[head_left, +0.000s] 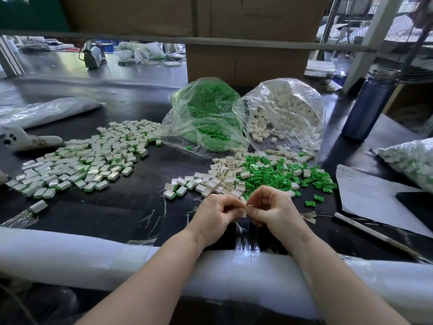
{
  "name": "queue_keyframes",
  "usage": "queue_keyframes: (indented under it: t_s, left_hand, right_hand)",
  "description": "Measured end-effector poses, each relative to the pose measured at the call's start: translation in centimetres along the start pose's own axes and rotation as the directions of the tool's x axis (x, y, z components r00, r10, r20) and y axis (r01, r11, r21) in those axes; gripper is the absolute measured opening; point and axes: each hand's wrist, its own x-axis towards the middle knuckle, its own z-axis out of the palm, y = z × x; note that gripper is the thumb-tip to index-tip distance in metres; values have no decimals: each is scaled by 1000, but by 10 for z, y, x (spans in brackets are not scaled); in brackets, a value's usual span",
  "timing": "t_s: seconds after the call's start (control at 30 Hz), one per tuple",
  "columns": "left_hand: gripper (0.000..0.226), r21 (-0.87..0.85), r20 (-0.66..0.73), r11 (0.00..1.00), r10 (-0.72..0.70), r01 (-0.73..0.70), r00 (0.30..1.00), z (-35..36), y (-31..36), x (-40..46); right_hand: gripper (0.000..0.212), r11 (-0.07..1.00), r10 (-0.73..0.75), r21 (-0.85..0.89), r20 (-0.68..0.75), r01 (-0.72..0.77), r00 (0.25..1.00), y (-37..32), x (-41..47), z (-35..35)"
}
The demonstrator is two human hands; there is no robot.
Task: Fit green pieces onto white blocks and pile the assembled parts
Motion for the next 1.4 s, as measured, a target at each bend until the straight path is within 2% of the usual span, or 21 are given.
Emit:
queue_keyframes:
  t_s: [0.1, 0.27, 0.43, 0.6, 0.83, 0.97, 1.1, 1.27, 1.4]
  left_hand:
    - [11, 62, 8, 998, 14, -14, 1000, 0, 1, -1]
    - [15, -24, -51, 999, 47, -48, 998, 1, 4, 0]
    - [22, -22, -24, 998, 62, -63, 998, 3, 3, -1]
    - [10, -2, -97, 999, 47, -47, 994, 1, 2, 1]
    - [11, -24, -31, 999, 21, -21, 999, -1, 3, 0]
    - [12, 50, 8, 999, 10, -10, 1000, 0, 0, 0]
    - [13, 14, -2, 1000, 8, -8, 1000, 0, 1, 0]
    - [15, 1, -39, 1000, 28, -28, 999, 2, 5, -1]
    - [11, -8, -71, 1000, 20, -20, 997, 2, 6, -2]
  right_hand:
    - [21, 1000, 1, -1, 11, -1, 1000, 0, 0, 0]
    - [16, 996, 16, 87, -66, -10, 998, 1, 3, 0]
    - [11, 988, 65, 144, -90, -52, 994, 3, 4, -1]
    - [6, 964, 82, 258, -47, -67, 996, 1, 2, -2]
    - [12, 984, 108, 151, -58, -98, 992, 2, 2, 1]
    - [12, 993, 101, 68, -10, -100, 995, 2, 1, 1]
    - [10, 991, 95, 99, -26, -92, 995, 3, 2, 1]
    - [14, 972, 64, 231, -80, -45, 995, 2, 2, 0]
    - [12, 979, 23, 203, -58, -11, 998, 2, 1, -1]
